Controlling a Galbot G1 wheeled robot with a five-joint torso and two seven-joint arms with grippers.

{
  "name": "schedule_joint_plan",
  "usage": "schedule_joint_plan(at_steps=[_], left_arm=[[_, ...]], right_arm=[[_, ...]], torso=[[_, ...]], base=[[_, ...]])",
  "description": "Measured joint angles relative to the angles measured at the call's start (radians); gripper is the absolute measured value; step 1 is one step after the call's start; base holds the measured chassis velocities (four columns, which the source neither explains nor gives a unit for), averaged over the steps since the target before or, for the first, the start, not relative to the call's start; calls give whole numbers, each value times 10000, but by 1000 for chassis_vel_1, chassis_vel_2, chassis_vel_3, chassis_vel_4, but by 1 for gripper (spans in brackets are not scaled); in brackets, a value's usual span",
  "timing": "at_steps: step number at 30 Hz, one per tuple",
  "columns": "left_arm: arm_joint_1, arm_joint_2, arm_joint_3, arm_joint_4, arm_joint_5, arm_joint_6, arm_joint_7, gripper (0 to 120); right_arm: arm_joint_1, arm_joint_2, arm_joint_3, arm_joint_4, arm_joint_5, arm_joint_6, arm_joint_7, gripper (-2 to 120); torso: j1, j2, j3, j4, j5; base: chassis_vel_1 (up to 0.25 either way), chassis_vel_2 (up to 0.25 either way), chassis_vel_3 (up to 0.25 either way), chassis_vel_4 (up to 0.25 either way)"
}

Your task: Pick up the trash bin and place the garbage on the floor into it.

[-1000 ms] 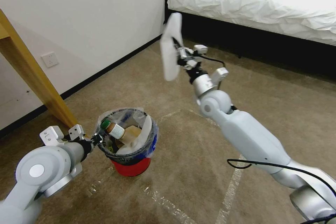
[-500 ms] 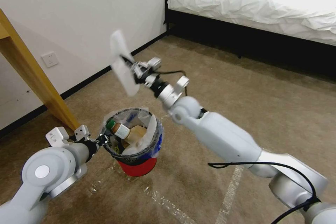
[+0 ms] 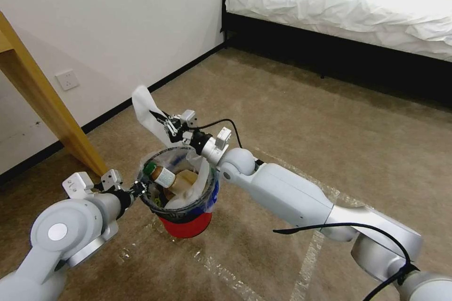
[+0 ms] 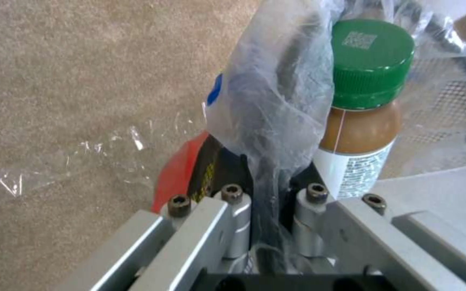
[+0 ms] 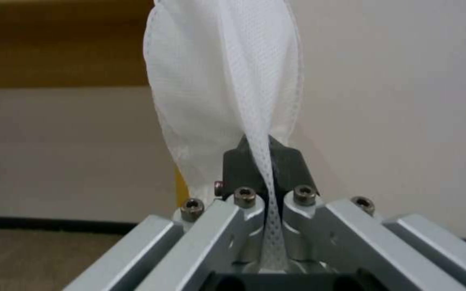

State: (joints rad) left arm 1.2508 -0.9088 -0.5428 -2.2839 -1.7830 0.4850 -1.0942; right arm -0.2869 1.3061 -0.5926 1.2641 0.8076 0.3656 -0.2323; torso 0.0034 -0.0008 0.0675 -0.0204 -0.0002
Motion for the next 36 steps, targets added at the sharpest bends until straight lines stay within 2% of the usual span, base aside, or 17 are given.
schedule_joint_plan(at_steps=[11, 19, 36], left_arm=[[-120, 92, -16, 2, -55, 6, 2, 4], [-81, 52, -19, 32, 8, -3, -14, 4], [-46, 123, 66, -6, 46, -31, -62, 4]], right_arm=[[-546, -427, -257, 141, -446, 118, -138, 0], [-566, -715, -169, 603, -259, 119, -88, 0], [764, -387, 1041, 665, 130, 158, 195, 0]], torso=[[0, 0, 0, 0, 2], [0, 0, 0, -1, 2], [0, 0, 1, 1, 0]], base=[[0, 0, 0, 0], [0, 0, 0, 0], [0, 0, 0, 0]])
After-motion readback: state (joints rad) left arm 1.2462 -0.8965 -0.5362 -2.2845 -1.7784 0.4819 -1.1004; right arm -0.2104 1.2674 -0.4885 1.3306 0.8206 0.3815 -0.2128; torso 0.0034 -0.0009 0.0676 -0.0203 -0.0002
